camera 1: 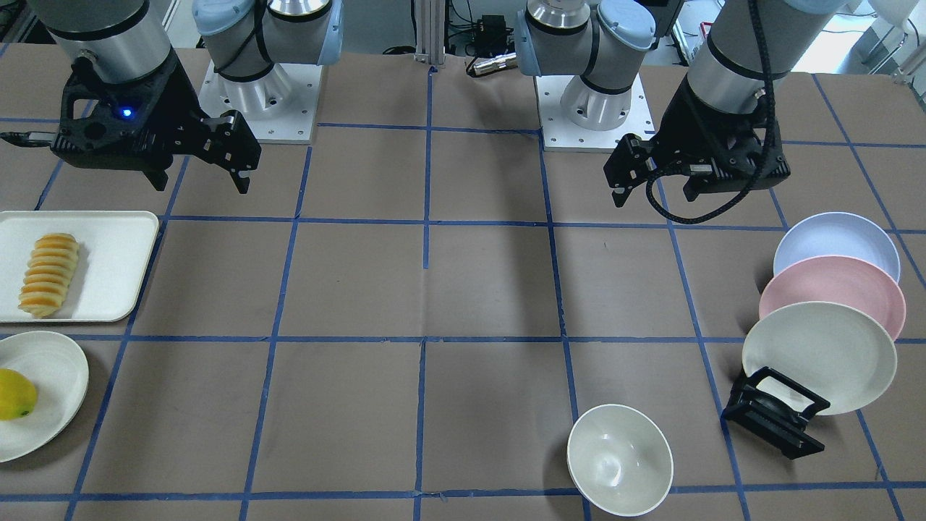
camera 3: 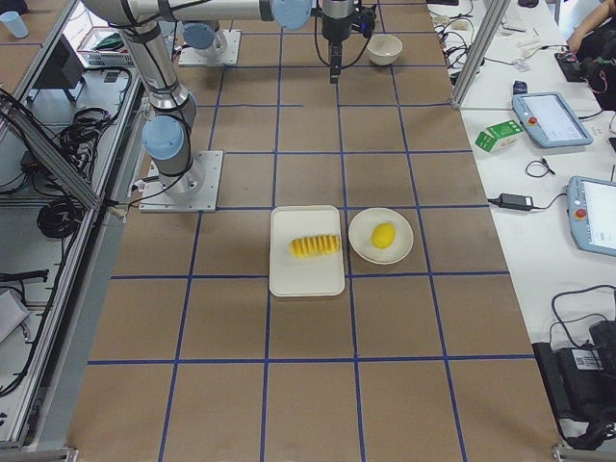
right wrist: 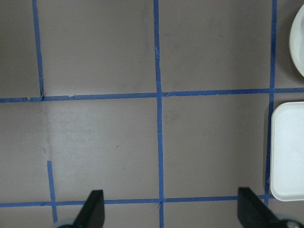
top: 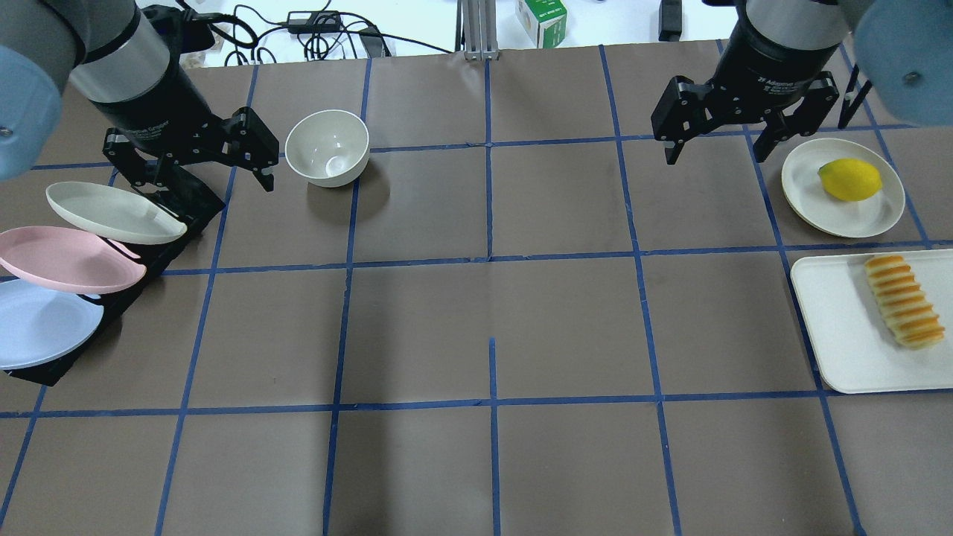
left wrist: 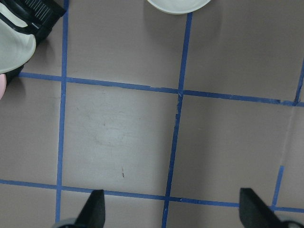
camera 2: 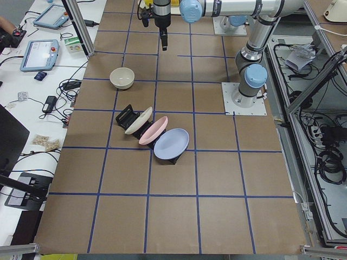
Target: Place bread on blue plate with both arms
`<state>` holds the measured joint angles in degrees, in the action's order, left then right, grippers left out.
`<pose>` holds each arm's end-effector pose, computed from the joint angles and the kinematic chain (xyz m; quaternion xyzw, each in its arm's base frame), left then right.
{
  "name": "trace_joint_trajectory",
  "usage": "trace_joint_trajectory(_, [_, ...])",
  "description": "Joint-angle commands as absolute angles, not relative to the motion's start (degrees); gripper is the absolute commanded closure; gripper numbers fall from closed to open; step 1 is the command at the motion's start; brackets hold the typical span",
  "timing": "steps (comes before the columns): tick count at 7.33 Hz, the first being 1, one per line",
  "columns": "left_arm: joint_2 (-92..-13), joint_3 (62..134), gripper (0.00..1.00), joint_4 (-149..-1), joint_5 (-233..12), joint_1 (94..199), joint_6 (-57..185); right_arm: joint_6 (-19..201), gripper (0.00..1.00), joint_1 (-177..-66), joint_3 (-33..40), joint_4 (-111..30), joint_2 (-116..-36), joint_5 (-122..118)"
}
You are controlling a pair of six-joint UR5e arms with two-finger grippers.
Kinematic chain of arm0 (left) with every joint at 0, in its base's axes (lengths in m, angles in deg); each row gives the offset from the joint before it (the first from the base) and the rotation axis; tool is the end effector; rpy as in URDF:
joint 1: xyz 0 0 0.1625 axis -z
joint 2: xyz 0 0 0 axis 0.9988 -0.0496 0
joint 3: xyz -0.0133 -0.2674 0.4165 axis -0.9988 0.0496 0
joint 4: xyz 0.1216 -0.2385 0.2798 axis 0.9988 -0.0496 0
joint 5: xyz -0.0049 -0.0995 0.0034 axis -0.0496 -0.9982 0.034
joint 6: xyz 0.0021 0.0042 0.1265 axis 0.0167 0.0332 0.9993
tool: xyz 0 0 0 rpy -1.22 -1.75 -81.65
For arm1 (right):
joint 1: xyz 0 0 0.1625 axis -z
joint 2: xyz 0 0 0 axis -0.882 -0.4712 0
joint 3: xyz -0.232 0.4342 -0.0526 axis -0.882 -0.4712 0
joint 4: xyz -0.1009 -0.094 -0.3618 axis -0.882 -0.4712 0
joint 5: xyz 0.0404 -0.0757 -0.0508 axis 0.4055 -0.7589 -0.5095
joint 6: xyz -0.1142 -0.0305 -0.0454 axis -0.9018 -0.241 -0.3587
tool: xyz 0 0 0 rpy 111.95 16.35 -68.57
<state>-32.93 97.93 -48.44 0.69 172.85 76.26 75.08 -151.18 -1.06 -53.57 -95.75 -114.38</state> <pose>-0.0986 -0.4708 0.5214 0.0598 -0.9981 -0.0108 0.0016 0.1281 -0.4700 0.5405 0.0115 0.9999 -0.0088 0.0023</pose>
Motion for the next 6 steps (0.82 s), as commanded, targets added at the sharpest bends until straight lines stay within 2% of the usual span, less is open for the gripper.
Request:
trace_joint_trajectory(1, [-32.6, 98.7, 0.0, -48.4, 0.9, 172.8, 76.3, 75.1, 0.0, -151.2, -1.1, -53.5, -95.8, -114.4])
trace_joint_trajectory(4, [-32.4, 99.2, 0.0, -48.4, 0.9, 172.8, 76.3, 68.1, 0.0, -148.4, 0.3, -53.9, -96.1, -115.4])
trace_joint_trajectory(6, [-32.4, 99.3, 0.0, -48.4, 1.1, 172.4, 76.3, 61.5, 0.0, -137.8, 4.9, -54.3, -96.3, -117.4])
